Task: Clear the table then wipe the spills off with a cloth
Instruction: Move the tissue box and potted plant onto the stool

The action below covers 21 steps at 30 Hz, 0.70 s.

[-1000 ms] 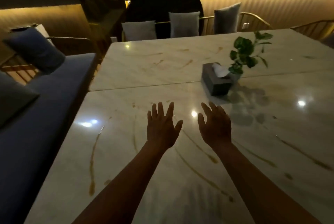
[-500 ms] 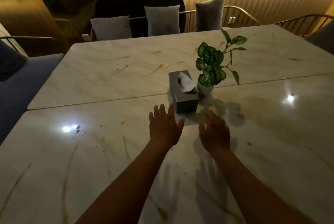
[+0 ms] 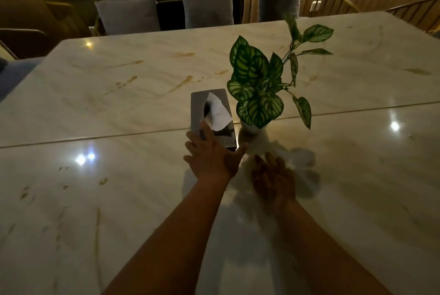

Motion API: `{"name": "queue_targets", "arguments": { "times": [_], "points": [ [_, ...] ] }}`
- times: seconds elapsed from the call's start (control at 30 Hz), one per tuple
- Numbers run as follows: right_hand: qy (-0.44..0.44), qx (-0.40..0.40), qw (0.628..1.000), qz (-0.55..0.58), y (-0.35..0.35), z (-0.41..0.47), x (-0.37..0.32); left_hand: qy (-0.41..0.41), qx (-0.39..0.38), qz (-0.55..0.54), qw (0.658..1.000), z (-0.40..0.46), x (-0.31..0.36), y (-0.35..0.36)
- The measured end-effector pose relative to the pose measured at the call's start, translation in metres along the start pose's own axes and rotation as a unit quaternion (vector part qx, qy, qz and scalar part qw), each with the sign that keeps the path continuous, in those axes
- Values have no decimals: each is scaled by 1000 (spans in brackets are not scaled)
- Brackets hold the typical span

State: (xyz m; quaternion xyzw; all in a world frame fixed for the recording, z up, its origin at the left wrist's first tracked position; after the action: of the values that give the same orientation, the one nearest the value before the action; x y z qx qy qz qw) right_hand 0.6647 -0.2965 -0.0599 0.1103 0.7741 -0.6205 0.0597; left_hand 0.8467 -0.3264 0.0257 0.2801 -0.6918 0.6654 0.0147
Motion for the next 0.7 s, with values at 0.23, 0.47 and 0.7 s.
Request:
{"name": "queue_targets", "arguments": {
  "times": [0.23,0.47,0.7],
  "points": [
    [-8,30,999,-11,2,0,-4,-20,25,-11,999,13,-1,9],
    [-18,-45,999,7,-4,-10,-4,8,75,14,997,-5,-23,-25],
    [-54,48,996,50,-29,-73,-76,9,112,20,993,-60,-107,-79]
  ]
}}
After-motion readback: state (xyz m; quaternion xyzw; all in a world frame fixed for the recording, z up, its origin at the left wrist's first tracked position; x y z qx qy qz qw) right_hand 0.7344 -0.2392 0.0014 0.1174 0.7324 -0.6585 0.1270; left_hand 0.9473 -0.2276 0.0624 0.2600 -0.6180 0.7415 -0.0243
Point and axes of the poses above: each hand's wrist, its own z-axis towards the middle knuckle, its own y-axis out of the palm, x = y × z, the point moved 9 cm from there along z, towards the middle knuckle, and after that the axes turned 5 degrees about -y, right-handed, at the moved point
